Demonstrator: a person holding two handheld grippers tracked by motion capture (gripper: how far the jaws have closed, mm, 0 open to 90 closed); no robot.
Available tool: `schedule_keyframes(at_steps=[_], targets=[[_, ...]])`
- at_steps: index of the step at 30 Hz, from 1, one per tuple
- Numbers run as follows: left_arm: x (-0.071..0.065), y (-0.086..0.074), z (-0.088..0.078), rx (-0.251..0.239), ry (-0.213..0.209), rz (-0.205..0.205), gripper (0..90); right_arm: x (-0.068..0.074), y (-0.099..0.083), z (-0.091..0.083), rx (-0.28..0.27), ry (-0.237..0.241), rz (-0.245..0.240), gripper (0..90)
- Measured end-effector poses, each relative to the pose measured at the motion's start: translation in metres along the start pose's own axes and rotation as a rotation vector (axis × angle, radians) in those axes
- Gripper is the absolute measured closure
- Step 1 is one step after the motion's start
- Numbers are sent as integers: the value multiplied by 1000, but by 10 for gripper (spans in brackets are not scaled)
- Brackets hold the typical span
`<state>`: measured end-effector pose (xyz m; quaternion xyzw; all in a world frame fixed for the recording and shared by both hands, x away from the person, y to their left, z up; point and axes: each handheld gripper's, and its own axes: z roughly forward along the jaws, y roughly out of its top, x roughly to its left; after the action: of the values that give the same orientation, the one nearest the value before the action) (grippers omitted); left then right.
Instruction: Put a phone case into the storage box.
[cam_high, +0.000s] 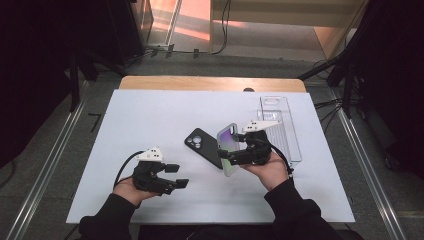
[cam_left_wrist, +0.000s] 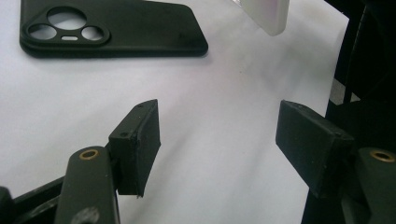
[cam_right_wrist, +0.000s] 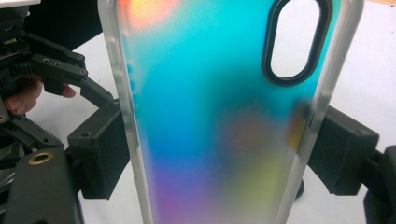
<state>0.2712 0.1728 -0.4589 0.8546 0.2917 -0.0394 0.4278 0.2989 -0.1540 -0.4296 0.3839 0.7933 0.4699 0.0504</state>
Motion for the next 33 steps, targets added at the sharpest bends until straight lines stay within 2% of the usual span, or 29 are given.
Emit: schedule_keyframes(at_steps=[4,11,16,33], targets=[[0,-5,-5,-8,4,-11,308,0,2,-4,11,5,-15,153],[1,-10,-9,-1,11,-8,308,-1,5,-11,15,16,-29,153],[4,-10,-11,-6,10,-19,308,-5,7,-18,16,20,-22,153],[3,-10,-8,3,-3,-10,308,-24,17,-46,7,-4,-14,153]])
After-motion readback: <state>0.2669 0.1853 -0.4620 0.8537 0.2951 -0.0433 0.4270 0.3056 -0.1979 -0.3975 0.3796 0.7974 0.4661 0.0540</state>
